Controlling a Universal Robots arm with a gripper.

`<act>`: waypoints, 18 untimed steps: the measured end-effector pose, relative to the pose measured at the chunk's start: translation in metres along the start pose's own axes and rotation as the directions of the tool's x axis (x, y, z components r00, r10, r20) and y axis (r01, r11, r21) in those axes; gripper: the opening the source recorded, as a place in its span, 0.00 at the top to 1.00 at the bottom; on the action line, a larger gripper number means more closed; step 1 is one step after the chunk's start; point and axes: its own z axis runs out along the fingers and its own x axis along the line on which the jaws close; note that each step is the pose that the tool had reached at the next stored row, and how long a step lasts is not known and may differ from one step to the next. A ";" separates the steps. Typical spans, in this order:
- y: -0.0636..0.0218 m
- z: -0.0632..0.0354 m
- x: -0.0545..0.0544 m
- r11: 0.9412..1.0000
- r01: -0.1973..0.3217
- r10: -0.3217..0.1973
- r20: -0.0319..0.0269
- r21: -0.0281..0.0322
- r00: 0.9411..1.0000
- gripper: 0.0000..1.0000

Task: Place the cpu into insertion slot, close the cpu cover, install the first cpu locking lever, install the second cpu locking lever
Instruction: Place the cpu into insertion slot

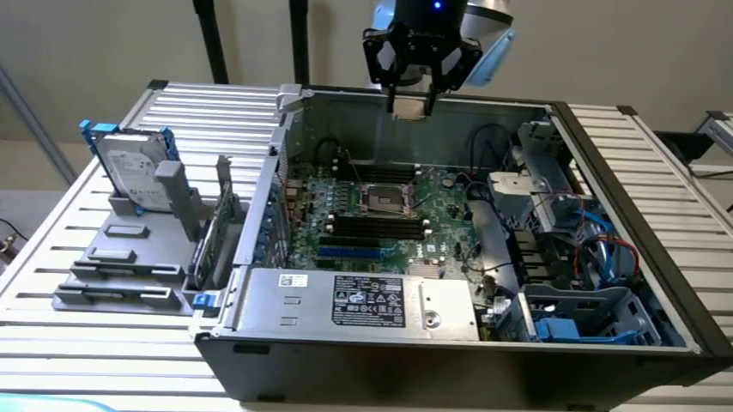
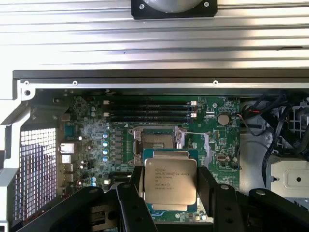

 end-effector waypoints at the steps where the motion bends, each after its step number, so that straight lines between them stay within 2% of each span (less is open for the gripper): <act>1: 0.0000 0.0000 0.000 1.000 0.000 0.000 0.000 0.000 1.000 0.46; 6: -0.0004 0.0038 0.002 1.000 0.000 0.000 0.000 0.000 1.000 0.46; 12: -0.0022 0.0150 0.023 1.000 0.000 0.000 0.000 0.000 1.000 0.46; 18: -0.0029 0.0258 0.023 1.000 0.004 -0.004 0.000 0.000 1.000 0.46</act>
